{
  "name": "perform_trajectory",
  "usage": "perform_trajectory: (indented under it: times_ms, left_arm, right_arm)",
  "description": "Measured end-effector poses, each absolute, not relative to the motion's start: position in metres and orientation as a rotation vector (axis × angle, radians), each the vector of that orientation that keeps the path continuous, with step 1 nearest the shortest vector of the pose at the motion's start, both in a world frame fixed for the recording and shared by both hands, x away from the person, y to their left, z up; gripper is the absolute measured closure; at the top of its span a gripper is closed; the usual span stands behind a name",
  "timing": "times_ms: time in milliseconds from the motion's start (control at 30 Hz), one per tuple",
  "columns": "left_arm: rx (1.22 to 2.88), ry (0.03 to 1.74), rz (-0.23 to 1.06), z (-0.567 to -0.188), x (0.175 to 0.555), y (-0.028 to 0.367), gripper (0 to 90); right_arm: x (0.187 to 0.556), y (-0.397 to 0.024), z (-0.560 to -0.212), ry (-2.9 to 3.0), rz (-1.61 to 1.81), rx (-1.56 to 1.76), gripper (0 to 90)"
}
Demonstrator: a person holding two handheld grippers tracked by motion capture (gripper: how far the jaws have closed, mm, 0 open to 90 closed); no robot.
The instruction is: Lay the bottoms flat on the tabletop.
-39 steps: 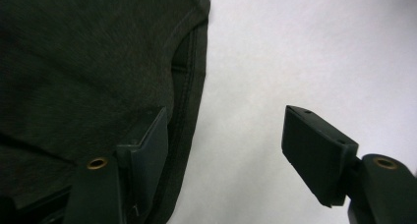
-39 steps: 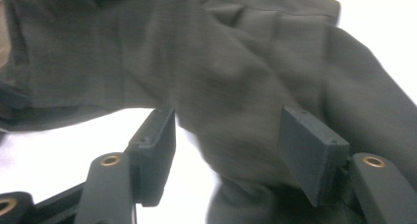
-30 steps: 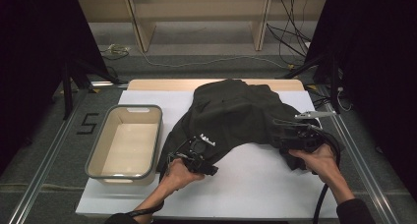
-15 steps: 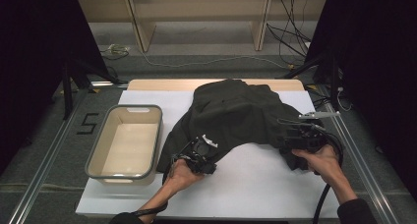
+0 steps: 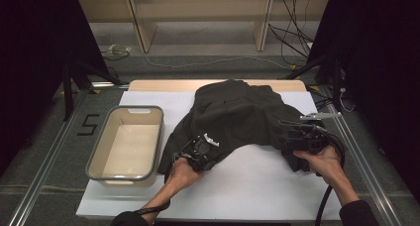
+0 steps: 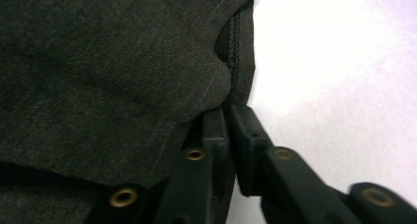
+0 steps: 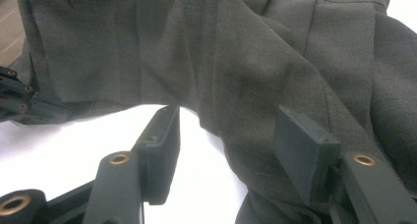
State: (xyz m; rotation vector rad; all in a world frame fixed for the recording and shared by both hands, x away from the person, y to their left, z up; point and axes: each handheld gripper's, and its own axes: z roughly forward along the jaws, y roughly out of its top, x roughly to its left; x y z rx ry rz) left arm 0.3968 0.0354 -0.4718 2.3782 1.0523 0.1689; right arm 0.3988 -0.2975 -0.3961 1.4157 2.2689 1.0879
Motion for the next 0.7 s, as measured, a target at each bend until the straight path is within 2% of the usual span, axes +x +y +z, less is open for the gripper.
perform_trajectory:
  times_ms: [300, 500, 700]
  left_arm:
    - [2.350, 1.002, 0.109, -0.464, 0.396, 0.045, 89.7]
    - [2.265, 0.963, 0.043, -0.439, 0.385, 0.065, 89.8]
    - [2.229, 0.910, 0.036, -0.412, 0.370, 0.084, 89.9]
  right_arm:
    - [0.399, -0.298, -0.397, 2.268, 1.078, 1.412, 45.0]
    - [0.398, -0.300, -0.396, 2.262, 1.086, 1.419, 45.3]
    - [0.396, -0.301, -0.393, 2.255, 1.097, 1.413, 45.4]
